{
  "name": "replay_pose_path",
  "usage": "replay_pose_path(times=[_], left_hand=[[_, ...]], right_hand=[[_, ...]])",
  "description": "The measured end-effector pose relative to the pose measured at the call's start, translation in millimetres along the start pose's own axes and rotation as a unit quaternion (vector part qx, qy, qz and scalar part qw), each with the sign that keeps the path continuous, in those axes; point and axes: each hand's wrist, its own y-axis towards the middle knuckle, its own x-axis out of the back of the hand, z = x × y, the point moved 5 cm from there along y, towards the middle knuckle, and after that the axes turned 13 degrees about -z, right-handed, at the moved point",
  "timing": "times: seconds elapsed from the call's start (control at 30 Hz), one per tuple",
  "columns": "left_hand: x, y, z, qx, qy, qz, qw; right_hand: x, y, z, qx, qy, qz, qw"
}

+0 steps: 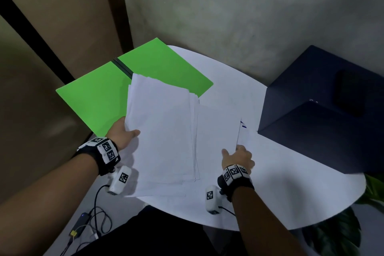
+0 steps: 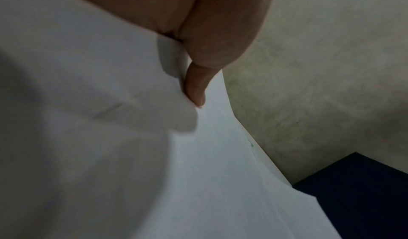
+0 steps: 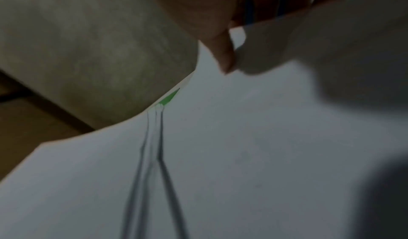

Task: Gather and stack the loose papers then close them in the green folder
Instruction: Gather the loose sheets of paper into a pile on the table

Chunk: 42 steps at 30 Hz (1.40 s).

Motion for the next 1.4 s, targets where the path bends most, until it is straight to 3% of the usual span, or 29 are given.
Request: replay_pose_path(times=[0.2,0.47,0.63,0.77,0.9,1.07,1.17,1.3,1.4], left_hand=[[-2.5,-5.7,-7.2,0.011,0.003,0.002,1.000],[-4.6,-4.4,-6.5,0.005,0.011,0.005,1.000],[-4.7,-4.7,-4.2,0.010,0.016,0.008,1.000],[-2.6,-2.7,-1.4,-0.002,0.023,0.012,1.000],[-5.4,-2.6,-6.4,-0.007,0.037,0.010,0.999],[-14.5,-6.4,-19.7,-0.025,0.031,0.025,0.999],[-20.4,-9.5,-23.1,-0.026,0.024,0.047,0.998],[-30.3,-17.8,-26.5,-0.020,0.025,0.080,0.996],[-35.4,-17.7,-22.6,0.004,0.009,0.086,0.996]], right_hand=[[-5.3,5.5,8.9,0.014,0.016,0.016,1.000],[0.1,-2.1,28.7,0.092,0.009,-0.007,0.996],[8.4,5.0,20.2,0.043,0.053,0.046,0.997],[68.6,24.5,26.4,0.095,0.098,-0.035,0.990],[148.6,44.3,37.5,0.173,0.197,-0.117,0.958],[207.7,48.1,49.1,0.173,0.353,-0.105,0.913],[197.0,50.1,55.8,0.142,0.418,-0.036,0.896],[139.2,50.3,65.3,0.086,0.458,0.057,0.883],[87.5,46.9,73.8,0.102,0.341,0.071,0.932]])
